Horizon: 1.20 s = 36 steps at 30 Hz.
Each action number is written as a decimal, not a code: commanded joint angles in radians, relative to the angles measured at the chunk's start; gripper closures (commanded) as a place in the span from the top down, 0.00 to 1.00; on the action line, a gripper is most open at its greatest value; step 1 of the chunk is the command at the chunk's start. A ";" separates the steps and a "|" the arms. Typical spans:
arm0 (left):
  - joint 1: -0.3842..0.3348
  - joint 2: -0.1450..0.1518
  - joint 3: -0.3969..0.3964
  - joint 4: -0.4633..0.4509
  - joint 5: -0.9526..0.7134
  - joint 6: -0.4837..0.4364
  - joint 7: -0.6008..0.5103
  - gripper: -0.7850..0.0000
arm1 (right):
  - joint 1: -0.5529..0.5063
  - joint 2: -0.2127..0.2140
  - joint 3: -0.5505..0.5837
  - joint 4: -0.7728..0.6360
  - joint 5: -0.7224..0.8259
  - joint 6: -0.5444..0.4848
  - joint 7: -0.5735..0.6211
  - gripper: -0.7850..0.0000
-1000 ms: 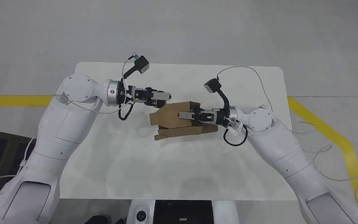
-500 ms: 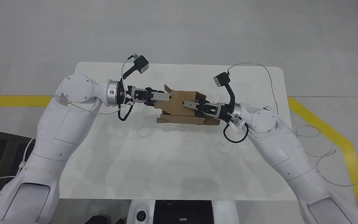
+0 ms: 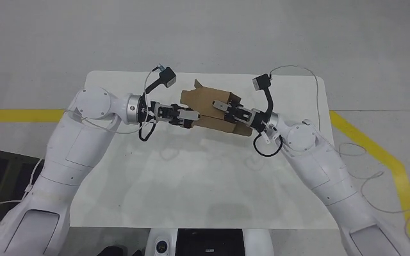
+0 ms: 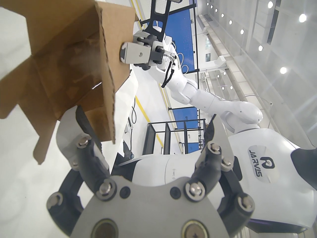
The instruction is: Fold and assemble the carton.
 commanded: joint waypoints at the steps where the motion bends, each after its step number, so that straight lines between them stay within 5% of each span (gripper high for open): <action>1: 0.001 -0.001 0.002 -0.004 -0.003 0.002 0.000 1.00 | 0.000 -0.004 0.000 -0.007 -0.009 0.004 -0.018 0.00; 15: -0.004 -0.002 -0.003 0.010 0.007 0.001 0.005 1.00 | -0.006 -0.021 0.011 -0.001 -0.034 0.002 -0.050 0.00; 36: 0.010 0.020 -0.031 0.078 0.283 -0.044 0.091 1.00 | -0.158 0.029 0.206 -0.085 0.095 -0.020 0.146 0.00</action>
